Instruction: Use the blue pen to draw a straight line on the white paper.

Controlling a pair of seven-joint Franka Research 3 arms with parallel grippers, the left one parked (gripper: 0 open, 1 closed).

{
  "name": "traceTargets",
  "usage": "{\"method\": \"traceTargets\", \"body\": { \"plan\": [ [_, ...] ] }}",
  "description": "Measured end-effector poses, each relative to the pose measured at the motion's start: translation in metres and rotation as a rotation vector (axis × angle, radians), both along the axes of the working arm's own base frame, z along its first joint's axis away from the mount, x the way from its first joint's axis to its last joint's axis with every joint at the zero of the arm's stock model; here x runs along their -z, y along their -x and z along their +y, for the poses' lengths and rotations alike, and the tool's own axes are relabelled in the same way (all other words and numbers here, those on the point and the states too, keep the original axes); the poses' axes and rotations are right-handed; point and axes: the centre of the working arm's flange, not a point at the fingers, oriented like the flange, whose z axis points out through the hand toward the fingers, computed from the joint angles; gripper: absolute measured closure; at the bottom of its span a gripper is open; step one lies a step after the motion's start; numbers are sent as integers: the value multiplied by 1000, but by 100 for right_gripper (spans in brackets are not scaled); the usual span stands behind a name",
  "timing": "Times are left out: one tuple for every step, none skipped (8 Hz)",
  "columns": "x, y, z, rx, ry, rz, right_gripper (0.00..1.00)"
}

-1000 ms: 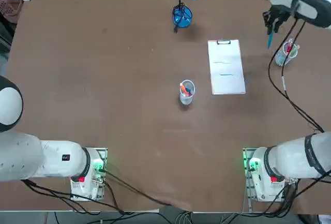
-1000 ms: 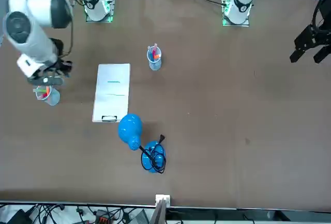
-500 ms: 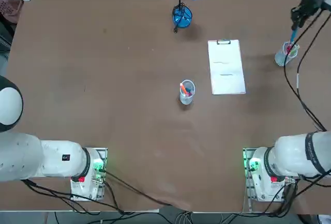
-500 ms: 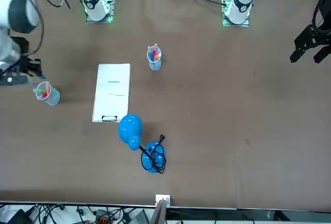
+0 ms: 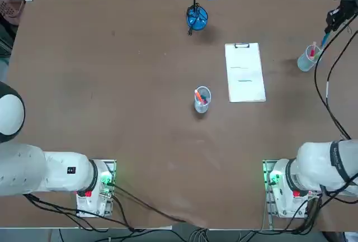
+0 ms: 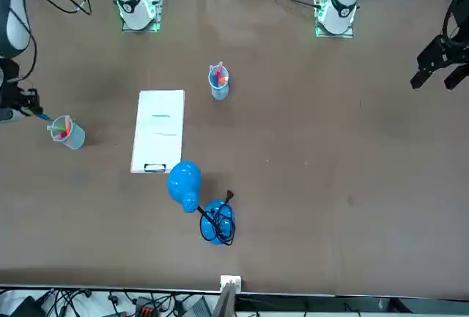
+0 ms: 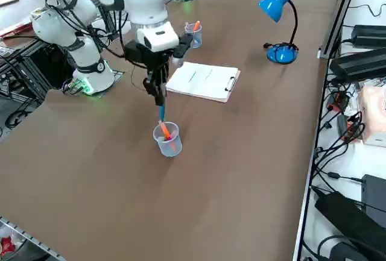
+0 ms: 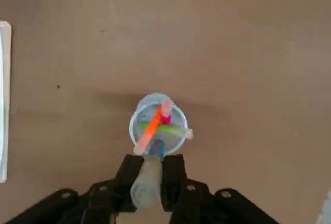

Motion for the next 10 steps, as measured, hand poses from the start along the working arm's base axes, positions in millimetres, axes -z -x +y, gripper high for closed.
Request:
{"method": "traceTargets", "body": {
  "plan": [
    [8, -2, -7, -3, -21, -15, 83],
    [15, -2, -15, -10, -30, -26, 83],
    [22, 0, -22, -15, -38, -31, 83],
    [28, 2, -24, -6, -57, -38, 83],
    [31, 3, -24, -3, -80, -45, 83],
    [33, 3, -22, -22, -94, -50, 83],
    [34, 3, -22, -40, -101, -55, 83],
    [36, 3, -21, -44, -104, -63, 83],
    [38, 3, -21, -46, -103, -71, 83],
    [43, 4, -20, -46, -103, -73, 83]
  ]
}}
